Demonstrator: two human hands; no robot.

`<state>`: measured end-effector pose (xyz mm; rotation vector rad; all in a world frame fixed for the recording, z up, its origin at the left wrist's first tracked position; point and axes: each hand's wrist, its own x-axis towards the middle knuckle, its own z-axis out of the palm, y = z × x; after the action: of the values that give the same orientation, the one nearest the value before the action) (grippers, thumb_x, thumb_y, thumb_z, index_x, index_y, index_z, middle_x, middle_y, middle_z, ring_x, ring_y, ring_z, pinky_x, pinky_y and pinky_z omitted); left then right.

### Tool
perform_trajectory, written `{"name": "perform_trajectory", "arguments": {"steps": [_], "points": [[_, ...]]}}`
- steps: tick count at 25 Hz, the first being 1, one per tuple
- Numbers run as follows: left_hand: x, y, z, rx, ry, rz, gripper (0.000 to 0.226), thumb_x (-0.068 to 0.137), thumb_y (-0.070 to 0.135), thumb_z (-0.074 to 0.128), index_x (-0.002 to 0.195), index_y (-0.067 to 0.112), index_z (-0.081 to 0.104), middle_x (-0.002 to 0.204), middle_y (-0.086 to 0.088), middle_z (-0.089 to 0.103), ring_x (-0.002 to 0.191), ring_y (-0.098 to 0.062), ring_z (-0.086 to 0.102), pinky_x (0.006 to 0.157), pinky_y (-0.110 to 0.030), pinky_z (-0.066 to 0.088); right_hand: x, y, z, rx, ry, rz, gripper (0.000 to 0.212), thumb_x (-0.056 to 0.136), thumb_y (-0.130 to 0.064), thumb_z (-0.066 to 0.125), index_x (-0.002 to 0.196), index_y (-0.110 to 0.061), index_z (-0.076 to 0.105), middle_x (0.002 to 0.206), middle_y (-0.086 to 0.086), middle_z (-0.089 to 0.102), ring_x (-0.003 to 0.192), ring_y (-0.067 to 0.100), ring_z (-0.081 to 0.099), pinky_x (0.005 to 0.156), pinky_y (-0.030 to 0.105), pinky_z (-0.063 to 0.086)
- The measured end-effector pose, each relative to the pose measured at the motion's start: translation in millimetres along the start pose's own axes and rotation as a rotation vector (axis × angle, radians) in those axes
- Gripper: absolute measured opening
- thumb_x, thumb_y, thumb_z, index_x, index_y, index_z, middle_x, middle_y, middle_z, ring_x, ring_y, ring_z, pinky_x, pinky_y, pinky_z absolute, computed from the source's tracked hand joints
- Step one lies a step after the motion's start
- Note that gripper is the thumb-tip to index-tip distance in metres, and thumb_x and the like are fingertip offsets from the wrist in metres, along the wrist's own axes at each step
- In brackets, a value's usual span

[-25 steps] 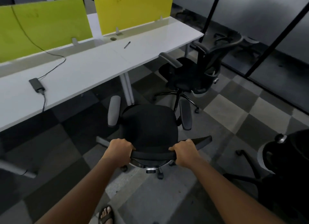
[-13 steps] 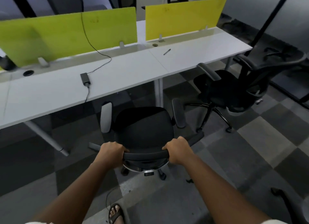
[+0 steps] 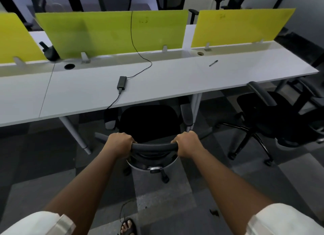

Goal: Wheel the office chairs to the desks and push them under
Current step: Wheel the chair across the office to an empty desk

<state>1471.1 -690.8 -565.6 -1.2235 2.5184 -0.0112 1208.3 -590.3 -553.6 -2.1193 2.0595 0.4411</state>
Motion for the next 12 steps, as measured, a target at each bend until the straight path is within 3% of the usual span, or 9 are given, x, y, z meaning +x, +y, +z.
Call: {"name": "perform_trajectory", "arguments": {"steps": [5, 12], "points": [[46.5, -34.5, -0.4, -0.026, 0.056, -0.033, 0.036, 0.081, 0.036, 0.062, 0.115, 0.043, 0.071, 0.097, 0.006, 0.072, 0.093, -0.021, 0.070, 0.074, -0.033, 0.051, 70.7, 7.8, -19.9, -0.055, -0.029, 0.017, 0.043, 0.080, -0.028, 0.060, 0.115, -0.050, 0.070, 0.097, -0.007, 0.073, 0.097, 0.018, 0.068, 0.090, 0.036, 0.040], [101.6, -82.1, -9.3, -0.074, 0.057, -0.057, 0.033, 0.081, 0.034, 0.065, 0.112, 0.041, 0.073, 0.096, 0.005, 0.072, 0.093, -0.023, 0.069, 0.071, -0.032, 0.048, 151.1, 9.8, -45.8, -0.069, -0.020, 0.048, 0.046, 0.079, -0.026, 0.061, 0.116, -0.052, 0.069, 0.097, -0.011, 0.073, 0.096, 0.016, 0.066, 0.096, 0.041, 0.039]]}}
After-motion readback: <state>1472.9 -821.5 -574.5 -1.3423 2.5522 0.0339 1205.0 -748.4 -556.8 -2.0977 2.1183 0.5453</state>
